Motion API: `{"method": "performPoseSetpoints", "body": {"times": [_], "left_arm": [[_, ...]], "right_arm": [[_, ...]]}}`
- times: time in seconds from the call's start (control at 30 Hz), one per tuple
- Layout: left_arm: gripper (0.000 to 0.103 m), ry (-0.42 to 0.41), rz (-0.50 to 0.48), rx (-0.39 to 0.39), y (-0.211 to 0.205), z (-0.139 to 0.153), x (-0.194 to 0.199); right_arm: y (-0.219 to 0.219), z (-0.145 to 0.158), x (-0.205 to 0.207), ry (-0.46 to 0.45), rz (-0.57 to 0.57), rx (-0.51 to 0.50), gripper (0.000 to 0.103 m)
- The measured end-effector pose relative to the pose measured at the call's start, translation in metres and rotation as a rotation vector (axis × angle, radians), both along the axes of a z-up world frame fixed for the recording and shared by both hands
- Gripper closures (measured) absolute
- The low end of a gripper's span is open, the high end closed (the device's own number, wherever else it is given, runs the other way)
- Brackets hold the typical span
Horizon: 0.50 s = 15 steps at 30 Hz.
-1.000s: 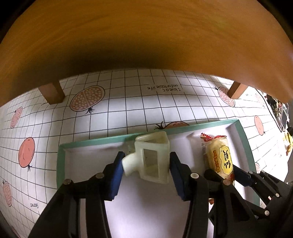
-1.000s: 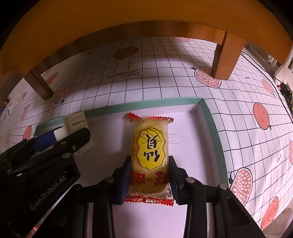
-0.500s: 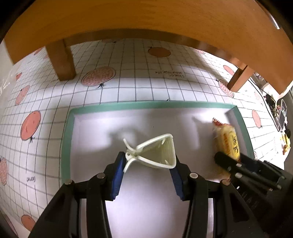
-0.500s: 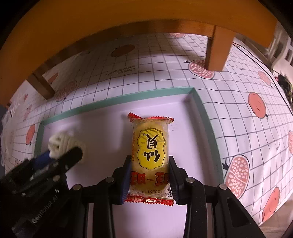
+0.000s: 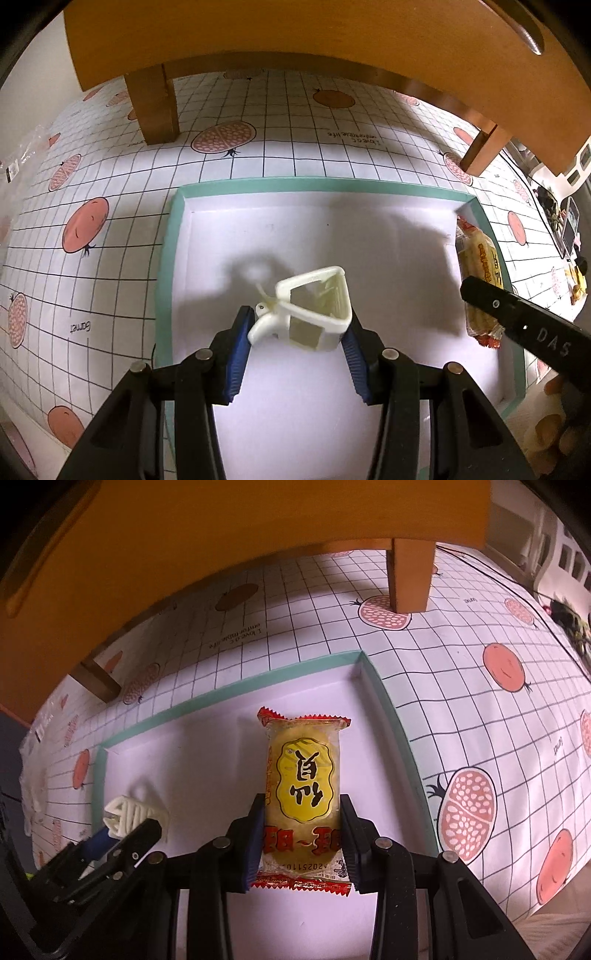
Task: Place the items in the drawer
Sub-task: 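Lift the snack packet and white clip and carry them into the open drawer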
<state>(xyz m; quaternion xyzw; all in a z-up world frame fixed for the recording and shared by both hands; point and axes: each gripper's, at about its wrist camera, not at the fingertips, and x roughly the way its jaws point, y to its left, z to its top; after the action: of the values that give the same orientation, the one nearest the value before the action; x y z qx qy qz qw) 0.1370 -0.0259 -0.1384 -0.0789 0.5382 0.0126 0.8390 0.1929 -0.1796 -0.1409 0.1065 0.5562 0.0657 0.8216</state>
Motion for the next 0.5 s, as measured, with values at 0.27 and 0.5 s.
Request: {"method": "performPoseSetpoints", "body": {"times": [0.27,0.5], "left_arm": [[0.055,-0.038,0.005,-0.016,0.002,0.017,-0.001],[0.055,-0.112,0.009,-0.065,0.003,0.053,-0.001]], "right_arm": [[-0.008,0.010,-0.009,-0.016,-0.032,0.046,0.064],[-0.015,0.027,-0.019,-0.038,-0.058,0.080,0.064]]}}
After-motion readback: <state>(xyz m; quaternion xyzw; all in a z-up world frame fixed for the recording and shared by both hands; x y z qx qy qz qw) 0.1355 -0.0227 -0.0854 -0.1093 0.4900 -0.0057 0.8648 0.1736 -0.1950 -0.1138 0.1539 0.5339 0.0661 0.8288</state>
